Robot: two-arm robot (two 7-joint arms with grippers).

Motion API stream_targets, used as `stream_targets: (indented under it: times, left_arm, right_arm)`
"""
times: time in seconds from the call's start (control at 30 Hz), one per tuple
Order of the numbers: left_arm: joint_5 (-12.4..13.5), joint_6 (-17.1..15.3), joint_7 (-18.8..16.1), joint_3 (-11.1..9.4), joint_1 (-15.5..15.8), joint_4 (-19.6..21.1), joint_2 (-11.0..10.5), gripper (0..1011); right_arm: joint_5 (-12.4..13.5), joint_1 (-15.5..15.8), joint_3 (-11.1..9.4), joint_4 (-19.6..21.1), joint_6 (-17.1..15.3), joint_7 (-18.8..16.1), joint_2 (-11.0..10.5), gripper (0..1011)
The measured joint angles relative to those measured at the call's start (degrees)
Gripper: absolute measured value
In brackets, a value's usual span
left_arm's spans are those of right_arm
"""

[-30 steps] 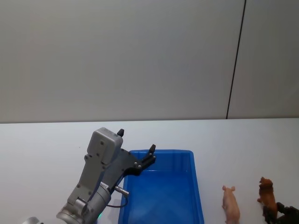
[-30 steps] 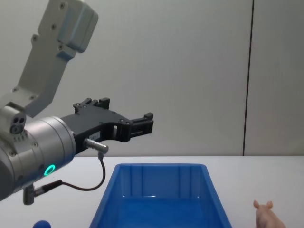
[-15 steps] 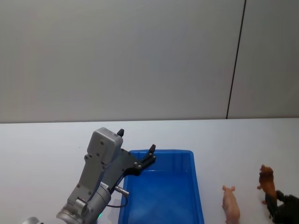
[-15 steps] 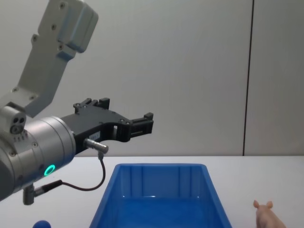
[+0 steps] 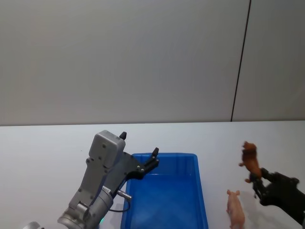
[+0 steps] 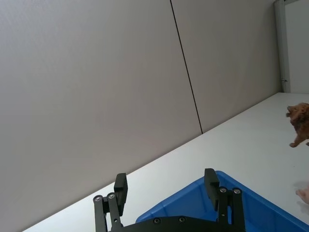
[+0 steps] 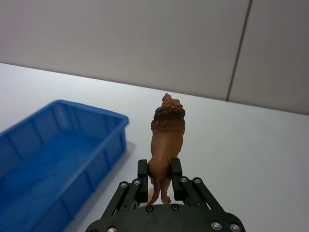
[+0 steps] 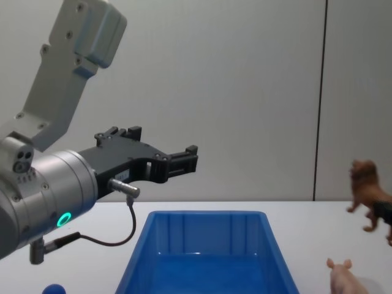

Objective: Pick up the two dolls from the table and place them into the box.

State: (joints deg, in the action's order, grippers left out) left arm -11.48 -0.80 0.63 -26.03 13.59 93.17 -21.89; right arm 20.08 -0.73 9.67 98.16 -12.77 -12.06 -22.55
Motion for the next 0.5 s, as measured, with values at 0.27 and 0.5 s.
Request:
stream_targets:
  times: [0.27,0.5]
  left_arm:
    - [0.00,0.00,0.00,0.00,0.00,0.00,0.00,1003]
    - [0.00,0.00,0.00,0.00,0.00,0.00,0.00,1003]
  right_arm:
    - [-0.77,-3.40,1.36,-0.26,-1.95,-4.81,1.81,264]
    - [-1.86,-6.87,3.21,-2.00,-4.55,-9.62,4.15,264]
